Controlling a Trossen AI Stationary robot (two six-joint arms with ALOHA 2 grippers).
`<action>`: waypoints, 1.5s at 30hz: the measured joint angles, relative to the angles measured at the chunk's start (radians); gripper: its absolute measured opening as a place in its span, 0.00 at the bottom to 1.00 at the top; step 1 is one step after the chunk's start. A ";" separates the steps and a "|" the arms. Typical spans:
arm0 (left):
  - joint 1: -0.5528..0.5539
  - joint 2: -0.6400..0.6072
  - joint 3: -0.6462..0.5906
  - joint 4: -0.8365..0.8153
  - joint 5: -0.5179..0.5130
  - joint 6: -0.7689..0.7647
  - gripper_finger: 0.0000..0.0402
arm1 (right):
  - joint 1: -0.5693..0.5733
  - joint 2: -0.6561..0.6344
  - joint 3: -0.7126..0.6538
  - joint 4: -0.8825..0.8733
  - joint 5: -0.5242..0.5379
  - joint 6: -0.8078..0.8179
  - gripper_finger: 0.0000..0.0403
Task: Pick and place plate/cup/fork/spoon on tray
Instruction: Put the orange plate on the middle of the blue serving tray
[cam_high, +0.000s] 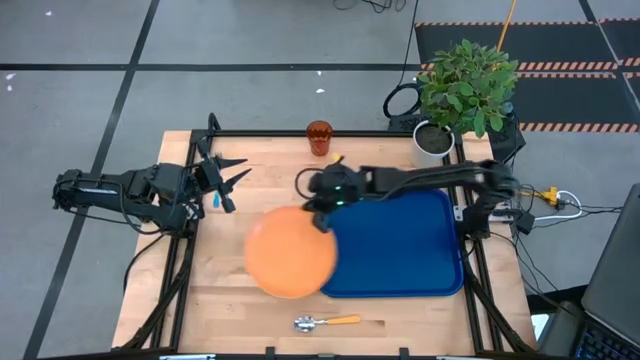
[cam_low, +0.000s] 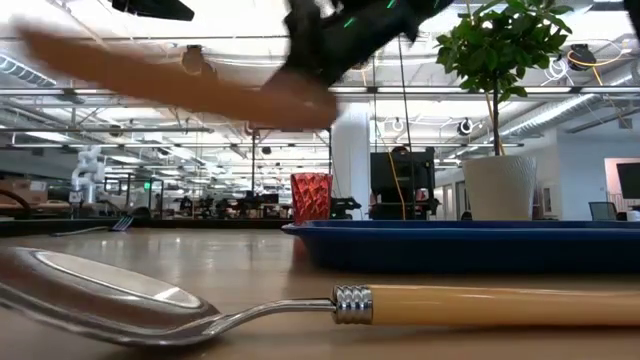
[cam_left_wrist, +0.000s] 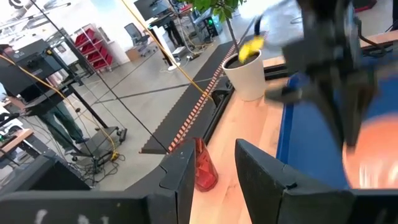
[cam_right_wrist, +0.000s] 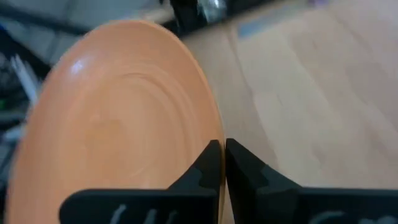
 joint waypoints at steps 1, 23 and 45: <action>0.000 0.000 0.000 0.000 0.000 0.000 0.29 | 0.000 -0.039 0.000 -0.088 0.004 0.007 0.00; 0.000 0.000 0.000 0.005 0.002 -0.022 0.29 | -0.029 -0.455 -0.557 -0.496 0.216 0.297 0.00; 0.000 0.000 0.000 0.012 0.002 -0.034 0.29 | 0.034 -0.693 -0.796 -0.508 0.270 0.503 0.00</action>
